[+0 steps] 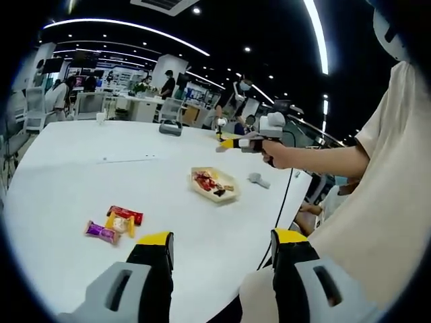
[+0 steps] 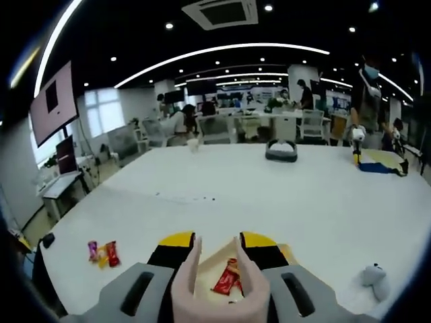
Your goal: Place the target food into the container with the food tongs after gripping and lifting it, then release it inside without dropping or visibly crushing the food.
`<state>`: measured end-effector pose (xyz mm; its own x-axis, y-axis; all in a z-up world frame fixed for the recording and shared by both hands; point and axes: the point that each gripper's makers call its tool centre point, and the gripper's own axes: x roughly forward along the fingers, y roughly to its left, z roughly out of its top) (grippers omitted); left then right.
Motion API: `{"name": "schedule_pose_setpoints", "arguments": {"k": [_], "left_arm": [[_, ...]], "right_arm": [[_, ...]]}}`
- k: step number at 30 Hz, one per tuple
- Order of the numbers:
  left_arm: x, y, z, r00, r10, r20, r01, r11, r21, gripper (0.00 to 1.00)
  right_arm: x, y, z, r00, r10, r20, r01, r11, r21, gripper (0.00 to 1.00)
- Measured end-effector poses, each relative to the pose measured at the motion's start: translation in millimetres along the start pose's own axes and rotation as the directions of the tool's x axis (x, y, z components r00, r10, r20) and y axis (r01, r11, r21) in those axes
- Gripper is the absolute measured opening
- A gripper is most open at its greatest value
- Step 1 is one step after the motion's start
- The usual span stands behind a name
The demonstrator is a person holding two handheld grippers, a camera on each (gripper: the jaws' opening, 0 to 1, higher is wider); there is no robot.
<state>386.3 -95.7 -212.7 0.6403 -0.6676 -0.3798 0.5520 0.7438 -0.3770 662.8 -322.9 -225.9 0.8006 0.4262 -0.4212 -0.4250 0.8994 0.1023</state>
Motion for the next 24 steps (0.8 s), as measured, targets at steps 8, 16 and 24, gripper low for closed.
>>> {"name": "schedule_pose_setpoints", "arguments": {"k": [8,16,24], "left_arm": [[-11.6,6.0,-2.2,1.0,0.02,0.012,-0.02,1.0,-0.007,0.58],[-29.8,16.2,-5.9,0.998,0.057,0.031,-0.056,0.998,-0.027,0.58],[-46.8,28.3,-12.8,0.995,0.09,0.045,-0.088,0.995,-0.053,0.58]], "right_arm": [[15.3,39.2,-5.9,0.998,0.057,-0.021,-0.058,0.998,-0.032,0.26],[33.8,92.4,-13.8,0.986,0.153,-0.06,-0.156,0.986,-0.062,0.26],[52.3,146.3,-24.8,0.963,0.246,-0.114,-0.258,0.959,-0.116,0.26]]}}
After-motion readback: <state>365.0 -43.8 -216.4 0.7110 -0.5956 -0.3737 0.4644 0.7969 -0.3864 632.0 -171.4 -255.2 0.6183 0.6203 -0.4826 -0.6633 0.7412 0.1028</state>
